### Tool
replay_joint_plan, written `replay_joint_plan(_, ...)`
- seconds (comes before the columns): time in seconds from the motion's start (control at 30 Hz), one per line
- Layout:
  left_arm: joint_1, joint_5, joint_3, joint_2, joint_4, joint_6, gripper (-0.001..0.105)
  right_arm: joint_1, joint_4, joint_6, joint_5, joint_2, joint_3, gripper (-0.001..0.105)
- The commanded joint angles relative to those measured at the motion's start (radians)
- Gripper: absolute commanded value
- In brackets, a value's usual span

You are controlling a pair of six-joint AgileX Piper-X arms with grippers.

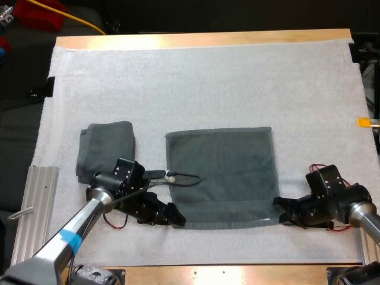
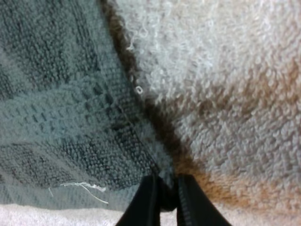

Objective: Pick towel from pile, fold and stack

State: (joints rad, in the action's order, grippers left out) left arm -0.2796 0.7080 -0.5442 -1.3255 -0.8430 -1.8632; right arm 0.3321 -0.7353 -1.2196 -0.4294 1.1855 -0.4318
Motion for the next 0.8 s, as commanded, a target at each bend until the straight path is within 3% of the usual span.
replay_joint_plan(0.0, -0.005, 0.019, 0.0, -0.012, 0.011, 0.006, 0.067, 0.0, -0.015, -0.011, 0.007, -0.005, 0.003, 0.0)
replay_joint_plan(0.47, -0.005, 0.133, 0.0, -0.164, 0.033, 0.003, 0.067, 0.0, -0.015, -0.003, 0.007, -0.005, 0.003, 0.0)
replay_joint_plan(0.63, -0.005, 0.216, -0.001, -0.208, 0.041, -0.001, 0.067, 0.0, -0.015, -0.003, 0.007, -0.005, 0.003, 0.0)
replay_joint_plan(0.77, -0.005, 0.221, -0.004, -0.212, 0.052, -0.023, 0.067, 0.0, -0.015, -0.003, 0.007, -0.005, 0.003, 0.0)
